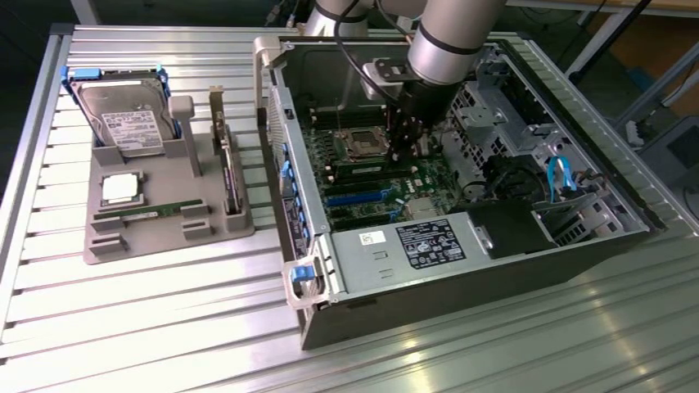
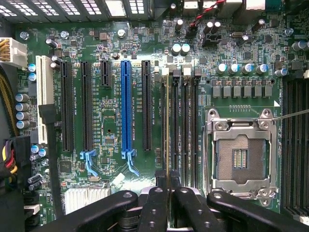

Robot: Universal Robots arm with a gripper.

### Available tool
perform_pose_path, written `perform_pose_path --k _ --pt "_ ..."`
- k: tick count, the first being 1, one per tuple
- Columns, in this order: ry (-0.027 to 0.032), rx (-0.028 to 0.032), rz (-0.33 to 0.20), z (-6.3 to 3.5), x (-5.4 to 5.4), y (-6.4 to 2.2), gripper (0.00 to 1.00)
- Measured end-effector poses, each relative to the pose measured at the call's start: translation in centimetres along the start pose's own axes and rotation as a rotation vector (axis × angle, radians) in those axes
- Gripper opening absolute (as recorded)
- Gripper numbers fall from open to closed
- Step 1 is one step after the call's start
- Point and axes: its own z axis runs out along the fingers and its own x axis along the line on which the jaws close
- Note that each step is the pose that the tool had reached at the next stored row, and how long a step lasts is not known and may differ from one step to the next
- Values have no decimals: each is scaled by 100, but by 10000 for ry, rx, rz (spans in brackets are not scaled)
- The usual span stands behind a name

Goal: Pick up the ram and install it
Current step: 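Insert the ram into the slot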

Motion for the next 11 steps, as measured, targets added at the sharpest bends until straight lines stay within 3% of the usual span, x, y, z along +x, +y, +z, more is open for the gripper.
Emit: perform_pose_path --k 11 --pt "-4 1 0 15 -1 0 12"
